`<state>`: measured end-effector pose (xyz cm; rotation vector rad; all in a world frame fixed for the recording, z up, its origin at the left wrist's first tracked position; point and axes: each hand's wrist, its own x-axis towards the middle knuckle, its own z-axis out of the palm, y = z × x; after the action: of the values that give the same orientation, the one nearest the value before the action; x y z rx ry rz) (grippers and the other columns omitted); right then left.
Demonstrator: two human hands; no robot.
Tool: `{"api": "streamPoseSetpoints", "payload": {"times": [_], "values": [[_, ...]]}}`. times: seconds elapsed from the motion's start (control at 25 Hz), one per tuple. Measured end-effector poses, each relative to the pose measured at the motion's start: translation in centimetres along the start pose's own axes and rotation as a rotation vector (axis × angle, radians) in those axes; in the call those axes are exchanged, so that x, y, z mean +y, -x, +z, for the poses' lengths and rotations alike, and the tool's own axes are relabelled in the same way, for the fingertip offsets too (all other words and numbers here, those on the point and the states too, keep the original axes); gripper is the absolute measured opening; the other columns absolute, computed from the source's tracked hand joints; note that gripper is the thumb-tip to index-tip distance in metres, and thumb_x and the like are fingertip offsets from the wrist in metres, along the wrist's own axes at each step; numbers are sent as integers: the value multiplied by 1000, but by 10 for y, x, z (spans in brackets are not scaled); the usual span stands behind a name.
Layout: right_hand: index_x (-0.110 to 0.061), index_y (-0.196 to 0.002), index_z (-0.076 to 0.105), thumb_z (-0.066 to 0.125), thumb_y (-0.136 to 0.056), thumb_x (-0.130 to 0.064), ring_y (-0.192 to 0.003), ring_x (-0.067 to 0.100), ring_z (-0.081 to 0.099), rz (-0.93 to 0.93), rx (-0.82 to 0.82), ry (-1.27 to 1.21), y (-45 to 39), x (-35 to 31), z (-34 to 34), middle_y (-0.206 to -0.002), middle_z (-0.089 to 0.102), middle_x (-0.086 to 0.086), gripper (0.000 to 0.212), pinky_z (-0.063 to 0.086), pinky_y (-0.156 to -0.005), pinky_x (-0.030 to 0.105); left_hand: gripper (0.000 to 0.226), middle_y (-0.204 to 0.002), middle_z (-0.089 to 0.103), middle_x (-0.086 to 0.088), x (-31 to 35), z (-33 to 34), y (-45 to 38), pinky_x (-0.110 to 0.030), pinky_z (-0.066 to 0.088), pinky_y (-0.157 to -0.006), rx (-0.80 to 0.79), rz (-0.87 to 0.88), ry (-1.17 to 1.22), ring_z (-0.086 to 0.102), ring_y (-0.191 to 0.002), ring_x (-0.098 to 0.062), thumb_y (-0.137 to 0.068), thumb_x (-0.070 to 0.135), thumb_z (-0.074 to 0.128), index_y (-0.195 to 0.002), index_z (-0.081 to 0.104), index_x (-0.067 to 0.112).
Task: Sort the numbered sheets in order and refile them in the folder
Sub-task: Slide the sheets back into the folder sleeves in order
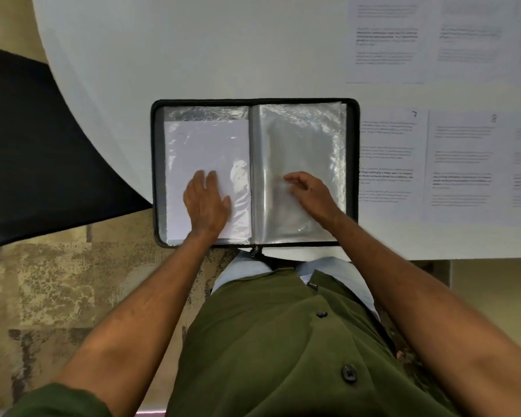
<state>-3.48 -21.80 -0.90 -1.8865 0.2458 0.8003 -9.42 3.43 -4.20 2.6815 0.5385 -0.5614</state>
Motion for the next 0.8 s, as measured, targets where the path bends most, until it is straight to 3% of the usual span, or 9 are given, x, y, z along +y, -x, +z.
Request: {"api": "streamPoseSetpoints", "payload": {"times": [0.16, 0.28, 0.4, 0.52, 0.72, 0.8], "values": [[-22, -126, 66, 58, -100, -11, -119, 8, 61, 35, 170, 10, -5, 8, -40, -126, 67, -4, 30, 44, -81, 5, 58, -140, 47, -17, 66, -1, -11, -48, 44, -99, -26, 236, -60, 48, -123, -38, -84, 33, 68, -135, 50, 13], [-24, -128, 65, 56, -101, -13, -111, 8, 62, 45, 266, 29, -15, 7, -73, -123, 67, -4, 30, 41, -74, -1, 58, -141, 49, -17, 110, 0, -27, -48, 45, -98, -36, 275, -25, 49, -124, -37, -86, 32, 68, -137, 51, 12], [-24, -128, 65, 56, -100, -13, -104, 9, 62, 41, 365, 26, -32, 8, -112, -116, 68, -4, 31, 44, -82, 8, 51, -135, 52, -16, 154, 6, -57, -48, 48, -93, -38, 350, -55, 53, -119, -37, -88, 41, 61, -130, 53, 14], [-23, -131, 63, 54, -101, -11, -122, 9, 57, 30, 370, -14, -54, 1, -153, -131, 65, -4, 34, 46, -101, 22, 54, -142, 51, -14, 203, 3, -87, -51, 47, -100, -15, 324, -16, 50, -128, -35, -88, 39, 63, -136, 52, 16], [-21, -136, 58, 53, -101, -9, -135, 14, 50, -34, 438, 18, -104, -3, -224, -143, 55, -6, 37, 41, -112, 27, 60, -155, 37, -13, 278, -1, -131, -50, 34, -114, 50, 308, 121, 36, -140, -35, -94, 31, 64, -149, 46, 15], [-19, -141, 54, 54, -101, -11, -137, 16, 48, -47, 475, 53, -126, -5, -249, -148, 52, -1, 40, 37, -111, 22, 60, -157, 34, -11, 305, -1, -150, -49, 32, -115, 52, 304, 147, 33, -142, -33, -96, 31, 63, -151, 42, 16]]}}
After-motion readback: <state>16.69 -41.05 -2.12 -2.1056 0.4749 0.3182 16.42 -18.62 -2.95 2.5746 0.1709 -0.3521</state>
